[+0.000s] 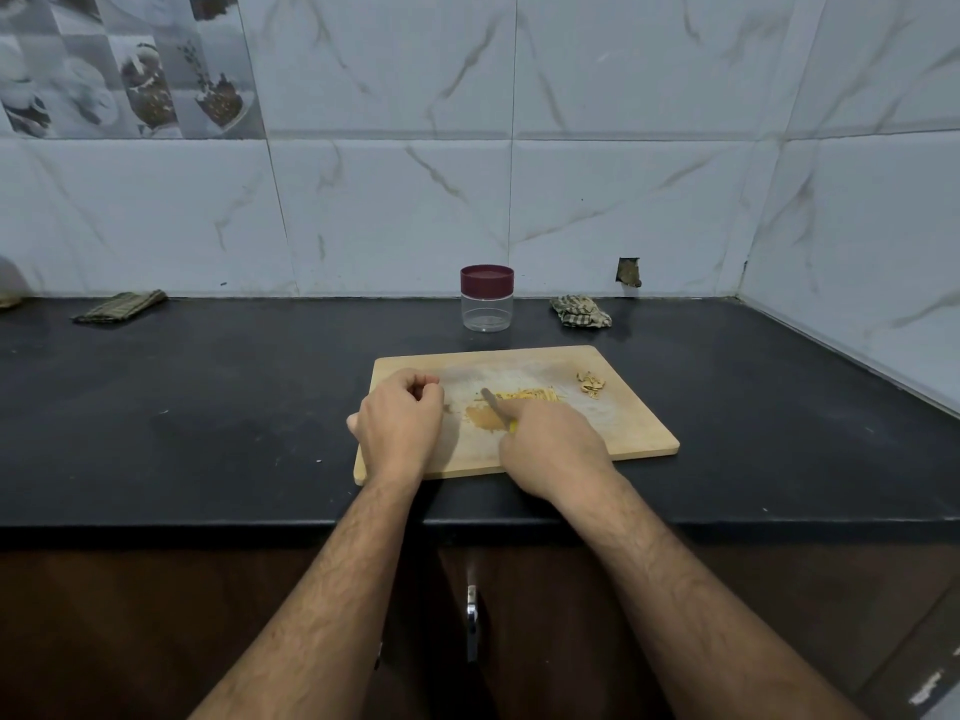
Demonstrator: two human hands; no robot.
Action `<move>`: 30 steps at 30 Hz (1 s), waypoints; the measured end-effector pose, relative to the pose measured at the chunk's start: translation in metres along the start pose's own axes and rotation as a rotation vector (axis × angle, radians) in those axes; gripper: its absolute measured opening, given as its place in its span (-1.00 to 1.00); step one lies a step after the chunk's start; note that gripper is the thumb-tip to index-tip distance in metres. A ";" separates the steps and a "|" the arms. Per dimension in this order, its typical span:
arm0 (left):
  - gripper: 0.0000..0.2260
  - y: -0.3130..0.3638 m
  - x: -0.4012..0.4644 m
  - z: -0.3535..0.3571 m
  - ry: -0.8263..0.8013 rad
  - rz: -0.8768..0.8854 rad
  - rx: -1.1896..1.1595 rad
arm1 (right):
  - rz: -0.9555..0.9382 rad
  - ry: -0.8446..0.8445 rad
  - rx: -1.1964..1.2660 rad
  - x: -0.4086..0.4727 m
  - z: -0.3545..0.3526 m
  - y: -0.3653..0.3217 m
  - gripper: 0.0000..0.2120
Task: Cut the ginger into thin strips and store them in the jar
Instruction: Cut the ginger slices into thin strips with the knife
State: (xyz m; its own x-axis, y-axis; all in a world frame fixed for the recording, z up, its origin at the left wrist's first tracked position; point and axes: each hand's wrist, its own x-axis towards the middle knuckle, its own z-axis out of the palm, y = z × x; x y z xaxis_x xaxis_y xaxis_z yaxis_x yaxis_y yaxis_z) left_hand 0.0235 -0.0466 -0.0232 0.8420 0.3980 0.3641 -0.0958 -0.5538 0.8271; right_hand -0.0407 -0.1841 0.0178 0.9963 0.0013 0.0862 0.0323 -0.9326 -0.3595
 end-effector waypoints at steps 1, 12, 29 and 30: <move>-0.84 0.000 0.000 0.000 0.002 0.000 0.003 | -0.007 -0.006 -0.010 0.001 0.001 -0.002 -0.37; -0.84 0.002 0.001 -0.003 0.000 -0.029 -0.051 | 0.037 0.043 0.043 0.005 0.004 -0.002 -0.55; -0.85 -0.017 0.040 -0.034 -0.083 -0.089 -0.333 | 0.041 0.033 0.396 0.019 0.021 0.012 -0.64; -0.86 -0.019 0.041 -0.035 -0.086 -0.091 -0.319 | 0.046 0.042 0.419 0.019 0.022 0.013 -0.63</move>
State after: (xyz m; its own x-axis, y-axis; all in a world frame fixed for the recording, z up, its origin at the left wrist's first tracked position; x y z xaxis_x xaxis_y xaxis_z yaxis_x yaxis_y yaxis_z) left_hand 0.0413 0.0060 -0.0084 0.8954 0.3642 0.2564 -0.1681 -0.2567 0.9518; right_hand -0.0198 -0.1884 -0.0054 0.9936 -0.0595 0.0956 0.0261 -0.7041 -0.7096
